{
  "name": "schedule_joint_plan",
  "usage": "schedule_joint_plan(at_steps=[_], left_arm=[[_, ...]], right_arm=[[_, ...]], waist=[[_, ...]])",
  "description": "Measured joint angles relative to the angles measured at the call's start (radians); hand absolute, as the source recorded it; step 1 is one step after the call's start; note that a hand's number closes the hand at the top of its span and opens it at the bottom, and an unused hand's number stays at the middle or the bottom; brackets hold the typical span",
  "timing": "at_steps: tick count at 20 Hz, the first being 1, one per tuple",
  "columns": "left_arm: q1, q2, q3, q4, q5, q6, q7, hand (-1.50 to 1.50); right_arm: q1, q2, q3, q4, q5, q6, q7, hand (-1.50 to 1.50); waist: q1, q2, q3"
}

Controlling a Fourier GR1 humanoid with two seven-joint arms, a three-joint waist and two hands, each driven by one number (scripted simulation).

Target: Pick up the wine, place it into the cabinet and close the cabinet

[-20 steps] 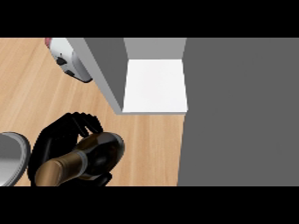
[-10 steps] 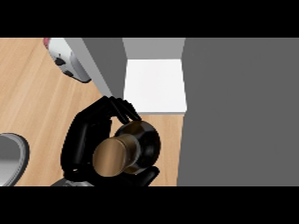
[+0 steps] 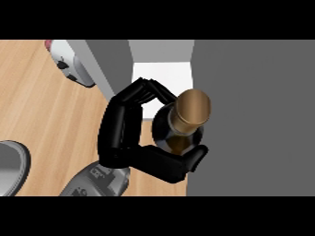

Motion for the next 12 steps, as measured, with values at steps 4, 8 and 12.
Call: schedule_joint_plan(at_steps=[4,8,12], left_arm=[[-0.048,0.000,-0.012,0.066,0.005,0.058,-0.028,1.50],[-0.093,0.000,-0.005,0.116,-0.002,0.078,-0.034,1.50],[-0.107,0.000,-0.004,0.160,0.014,0.097,-0.067,1.50]], right_arm=[[-0.009,-0.004,-0.013,0.003,-0.007,0.006,0.002,-1.50],[0.009,0.002,-0.005,-0.001,-0.013,0.013,0.001,-1.50],[0.016,0.008,0.001,-0.002,-0.015,0.012,-0.006,-1.50]], waist=[[0.000,0.000,0.000],[0.000,0.000,0.000],[0.000,0.000,0.000]])
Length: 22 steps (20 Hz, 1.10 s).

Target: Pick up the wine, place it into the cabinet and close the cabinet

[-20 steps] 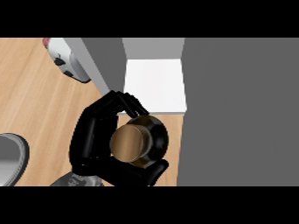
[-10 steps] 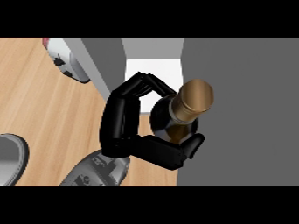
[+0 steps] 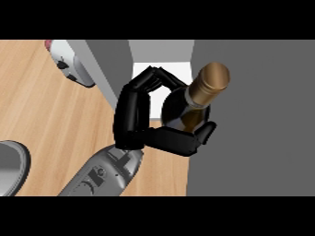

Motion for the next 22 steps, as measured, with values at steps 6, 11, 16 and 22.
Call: schedule_joint_plan(at_steps=[6,11,16,22], left_arm=[[-0.019,0.000,-0.017,0.085,0.109,0.051,-0.101,1.50],[-0.008,0.000,-0.033,0.157,0.194,0.073,-0.211,1.50],[-0.012,0.003,-0.032,0.240,0.196,0.063,-0.264,1.50],[0.013,0.009,-0.038,0.311,0.180,0.055,-0.344,1.50]], right_arm=[[-0.006,-0.002,0.003,0.002,-0.003,0.001,-0.001,-1.50],[-0.002,0.004,0.019,0.000,-0.003,-0.009,0.003,-1.50],[-0.006,-0.001,0.023,-0.001,-0.001,-0.018,0.010,-1.50],[-0.036,-0.014,0.013,0.002,0.001,-0.033,0.028,-1.50]], waist=[[-0.004,0.001,0.000],[-0.005,0.001,0.000],[-0.002,0.001,0.000],[0.002,0.001,-0.001]])
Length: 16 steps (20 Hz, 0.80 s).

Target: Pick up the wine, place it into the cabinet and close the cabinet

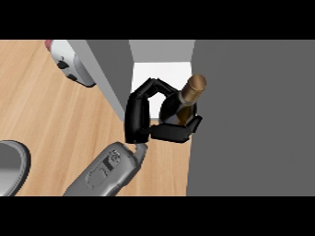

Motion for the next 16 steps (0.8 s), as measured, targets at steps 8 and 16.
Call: schedule_joint_plan(at_steps=[8,16], left_arm=[[-0.006,-0.007,0.072,0.087,0.016,-0.039,-0.086,1.50],[-0.054,-0.008,0.139,0.188,0.060,-0.077,-0.138,1.50]], right_arm=[[0.017,0.003,-0.006,0.000,-0.002,0.007,-0.017,-1.50],[0.004,0.007,0.003,0.002,-0.002,-0.005,-0.013,-1.50]], waist=[[0.001,0.000,0.000],[0.000,0.001,0.000]])
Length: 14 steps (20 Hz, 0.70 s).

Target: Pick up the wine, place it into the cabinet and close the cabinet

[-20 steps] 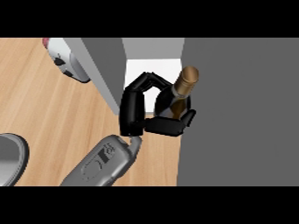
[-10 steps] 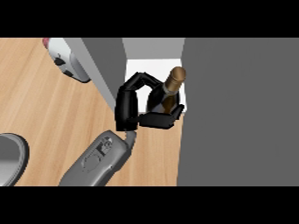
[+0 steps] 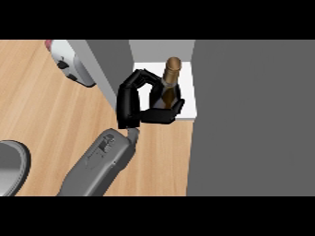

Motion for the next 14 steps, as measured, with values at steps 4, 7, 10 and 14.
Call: schedule_joint_plan(at_steps=[4,7,10,14], left_arm=[[-0.056,0.002,0.056,0.106,0.031,-0.066,-0.033,1.50],[-0.110,0.001,0.082,0.166,0.060,-0.079,-0.033,1.50],[-0.152,0.000,0.081,0.234,0.089,-0.080,-0.044,1.50],[-0.213,0.001,0.121,0.334,0.094,-0.104,-0.055,1.50]], right_arm=[[0.018,-0.001,-0.015,0.006,-0.002,0.020,-0.028,-1.50],[0.020,0.009,0.006,0.004,-0.002,0.013,-0.023,-1.50],[-0.002,0.007,0.004,0.005,-0.004,0.001,-0.006,-1.50],[-0.027,-0.005,-0.019,0.006,-0.008,-0.007,0.016,-1.50]], waist=[[-0.004,0.001,0.000],[-0.006,0.001,0.000],[-0.008,0.002,0.000],[-0.010,0.003,0.000]])
